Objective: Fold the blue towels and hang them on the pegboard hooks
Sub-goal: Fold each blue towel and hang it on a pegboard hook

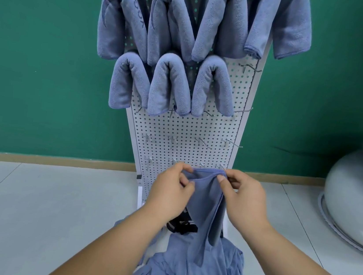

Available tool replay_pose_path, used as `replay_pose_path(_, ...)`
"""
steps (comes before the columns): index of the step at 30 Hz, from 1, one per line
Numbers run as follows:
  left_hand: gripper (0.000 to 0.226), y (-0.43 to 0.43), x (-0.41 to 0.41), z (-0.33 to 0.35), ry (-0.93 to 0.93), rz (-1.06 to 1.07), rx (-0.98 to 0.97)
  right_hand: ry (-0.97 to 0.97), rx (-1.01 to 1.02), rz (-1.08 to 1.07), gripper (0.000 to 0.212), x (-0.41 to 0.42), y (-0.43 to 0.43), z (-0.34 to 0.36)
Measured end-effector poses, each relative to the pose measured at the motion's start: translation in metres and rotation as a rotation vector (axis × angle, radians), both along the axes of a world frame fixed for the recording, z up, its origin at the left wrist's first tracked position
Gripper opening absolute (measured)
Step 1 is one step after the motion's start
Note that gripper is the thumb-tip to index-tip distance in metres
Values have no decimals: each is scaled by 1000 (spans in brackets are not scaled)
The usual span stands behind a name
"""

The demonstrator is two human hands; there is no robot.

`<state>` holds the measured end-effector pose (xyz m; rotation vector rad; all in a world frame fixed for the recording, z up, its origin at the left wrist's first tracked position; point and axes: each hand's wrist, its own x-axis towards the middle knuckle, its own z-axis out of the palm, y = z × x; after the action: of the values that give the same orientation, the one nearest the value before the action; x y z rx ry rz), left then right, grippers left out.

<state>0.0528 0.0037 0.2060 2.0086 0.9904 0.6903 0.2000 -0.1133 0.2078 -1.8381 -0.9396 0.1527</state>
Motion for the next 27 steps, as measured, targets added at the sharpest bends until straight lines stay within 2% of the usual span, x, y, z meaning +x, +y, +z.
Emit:
replay_pose_path(3,17,19,-12,-8,297,9,111,15,7,18,9,11,-3,6)
replay_pose_path(5,17,26,-18,-11,402,-40,144,-35,-11,19,9,20,-6,9)
replay_pose_path(8,14,30,-23,-7,438,-83,310,-175,-107,1,9,34,-13,9)
replay_pose_path(11,9,34,-23,2,374,-39,543,-421,-459,18,11,47,-18,5)
replay_pose_path(14,5,36,-22,4,320,-42,507,-467,-612,38,20,50,-20,3)
replay_pose_path(20,14,39,-26,2,265,-47,326,-437,-515,77,3,54,-22,1)
replay_pose_path(24,28,40,-28,1,278,-79,327,-256,-341,149,8,54,-24,3)
replay_pose_path(27,20,36,-25,4,397,-100,386,-108,-211,222,14,42,-21,5)
